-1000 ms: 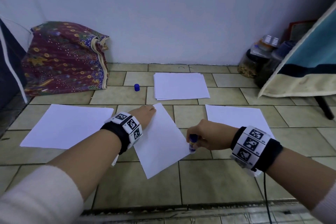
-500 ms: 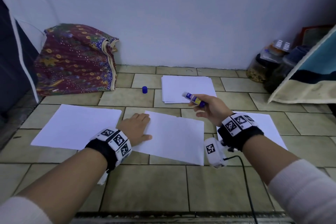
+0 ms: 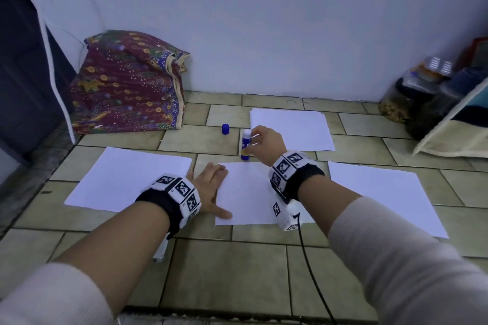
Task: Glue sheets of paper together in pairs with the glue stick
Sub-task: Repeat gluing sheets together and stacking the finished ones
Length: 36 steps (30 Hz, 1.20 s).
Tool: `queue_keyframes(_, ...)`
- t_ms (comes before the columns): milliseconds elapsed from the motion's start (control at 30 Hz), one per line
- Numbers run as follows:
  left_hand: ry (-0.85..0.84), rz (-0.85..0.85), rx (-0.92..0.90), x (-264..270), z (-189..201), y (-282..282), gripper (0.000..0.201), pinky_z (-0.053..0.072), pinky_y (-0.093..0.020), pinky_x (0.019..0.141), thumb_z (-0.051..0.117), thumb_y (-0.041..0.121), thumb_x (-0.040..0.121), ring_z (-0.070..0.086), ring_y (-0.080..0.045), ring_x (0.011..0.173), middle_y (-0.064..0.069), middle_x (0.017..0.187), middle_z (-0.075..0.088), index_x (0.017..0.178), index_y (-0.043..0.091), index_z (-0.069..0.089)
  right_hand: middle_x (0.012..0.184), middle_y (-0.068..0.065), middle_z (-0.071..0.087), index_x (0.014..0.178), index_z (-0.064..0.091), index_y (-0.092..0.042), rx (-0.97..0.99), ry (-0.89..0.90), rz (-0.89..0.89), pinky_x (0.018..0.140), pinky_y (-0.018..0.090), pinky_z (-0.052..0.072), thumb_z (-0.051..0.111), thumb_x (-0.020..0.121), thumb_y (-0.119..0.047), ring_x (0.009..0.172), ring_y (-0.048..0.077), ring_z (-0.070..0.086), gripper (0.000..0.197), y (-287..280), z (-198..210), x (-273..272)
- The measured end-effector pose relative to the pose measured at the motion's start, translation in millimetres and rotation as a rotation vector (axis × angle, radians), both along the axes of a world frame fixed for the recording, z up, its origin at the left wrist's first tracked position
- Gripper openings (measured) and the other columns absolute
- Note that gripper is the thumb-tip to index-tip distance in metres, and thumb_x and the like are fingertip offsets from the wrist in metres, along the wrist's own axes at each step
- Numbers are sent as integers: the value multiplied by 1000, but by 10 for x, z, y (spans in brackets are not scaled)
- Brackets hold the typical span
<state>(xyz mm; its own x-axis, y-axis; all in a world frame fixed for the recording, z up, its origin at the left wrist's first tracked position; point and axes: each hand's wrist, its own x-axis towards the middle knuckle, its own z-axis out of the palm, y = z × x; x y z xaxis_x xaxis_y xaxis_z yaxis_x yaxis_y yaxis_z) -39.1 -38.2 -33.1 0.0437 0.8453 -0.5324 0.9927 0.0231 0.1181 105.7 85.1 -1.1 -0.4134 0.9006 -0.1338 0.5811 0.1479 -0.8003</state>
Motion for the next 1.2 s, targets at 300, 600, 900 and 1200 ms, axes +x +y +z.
queue_keyframes(300, 92, -30, -109, 37, -15, 67, 126, -4, -59, 115, 64, 67, 74, -28, -23, 143, 5, 154, -32, 148, 17, -26, 102, 17, 64, 110, 55, -6, 225, -250, 141, 67, 28, 47, 60, 84, -7, 88, 28, 59, 27, 118, -80, -419)
queue_keyframes(600, 56, -28, -133, 3, -4, 64, 133, -5, -60, 115, 56, 81, 66, -28, -23, 143, 4, 153, -35, 147, 16, -27, 112, 12, 64, 118, 58, -6, 176, -235, 150, 85, 32, 51, 68, 80, -10, 101, 26, 62, 39, 168, -87, -406)
queue_keyframes(900, 54, -13, -61, -10, -82, 46, 143, -8, -54, 115, 20, 95, 36, -26, -18, 143, 6, 153, -33, 148, 18, -25, 126, 5, 59, 124, 55, -9, 257, -103, 16, 93, 22, 42, 72, 82, -18, 112, 18, 56, 46, -33, 112, 451)
queue_keyframes(1200, 51, -14, -50, -4, -69, 39, 161, -8, -53, 115, 7, 100, 14, -23, -17, 144, 5, 152, -34, 148, 15, -25, 155, 13, 12, 146, 14, -6, -90, -994, -23, 112, 52, 25, 81, 63, -53, 145, 31, 4, 117, -113, -81, 1826)
